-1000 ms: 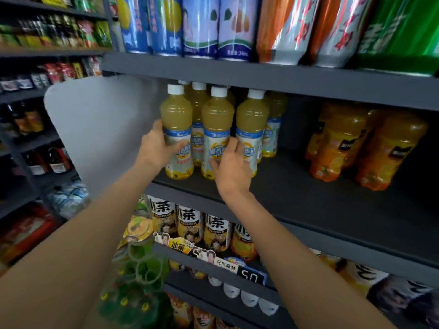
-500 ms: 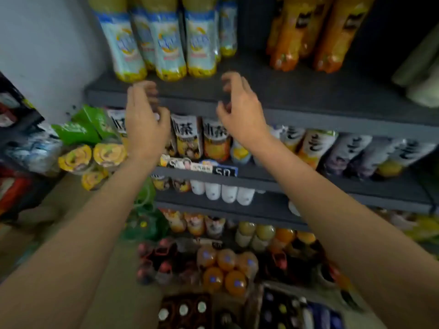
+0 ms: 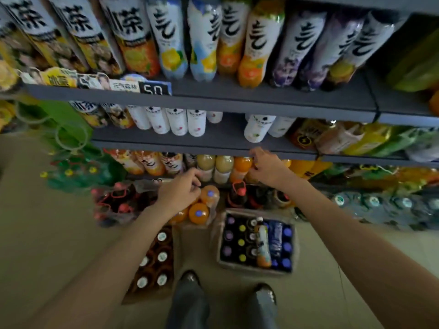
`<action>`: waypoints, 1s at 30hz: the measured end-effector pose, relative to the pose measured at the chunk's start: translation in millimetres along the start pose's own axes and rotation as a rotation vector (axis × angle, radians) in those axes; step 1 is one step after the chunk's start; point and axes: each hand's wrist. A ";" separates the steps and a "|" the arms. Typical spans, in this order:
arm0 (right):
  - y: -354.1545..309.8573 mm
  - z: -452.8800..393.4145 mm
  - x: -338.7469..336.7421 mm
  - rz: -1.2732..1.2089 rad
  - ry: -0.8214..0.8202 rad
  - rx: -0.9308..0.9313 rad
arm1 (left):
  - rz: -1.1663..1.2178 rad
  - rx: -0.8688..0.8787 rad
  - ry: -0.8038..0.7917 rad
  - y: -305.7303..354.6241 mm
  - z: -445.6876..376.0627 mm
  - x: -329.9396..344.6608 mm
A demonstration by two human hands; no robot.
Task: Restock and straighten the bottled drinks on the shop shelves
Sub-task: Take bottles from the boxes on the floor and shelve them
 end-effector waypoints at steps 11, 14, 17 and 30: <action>249.5 45.4 100.4 0.054 -0.448 0.219 | -0.123 -0.393 -0.185 40.3 28.9 201.7; 293.2 50.2 112.3 0.025 -0.417 0.251 | -0.085 -0.456 -0.245 51.8 34.9 251.2; 321.6 40.8 135.7 0.010 -0.397 0.290 | -0.081 -0.437 -0.239 56.5 28.7 285.6; 357.6 -27.5 360.6 -0.144 -0.308 0.415 | 0.113 -0.522 0.050 -40.3 -30.3 426.4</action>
Point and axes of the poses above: each hand's wrist, its own z-axis away from the middle knuckle, its own x-axis out of the palm, y = z × x, and after that the axes turned 3 degrees about -z, right-handed
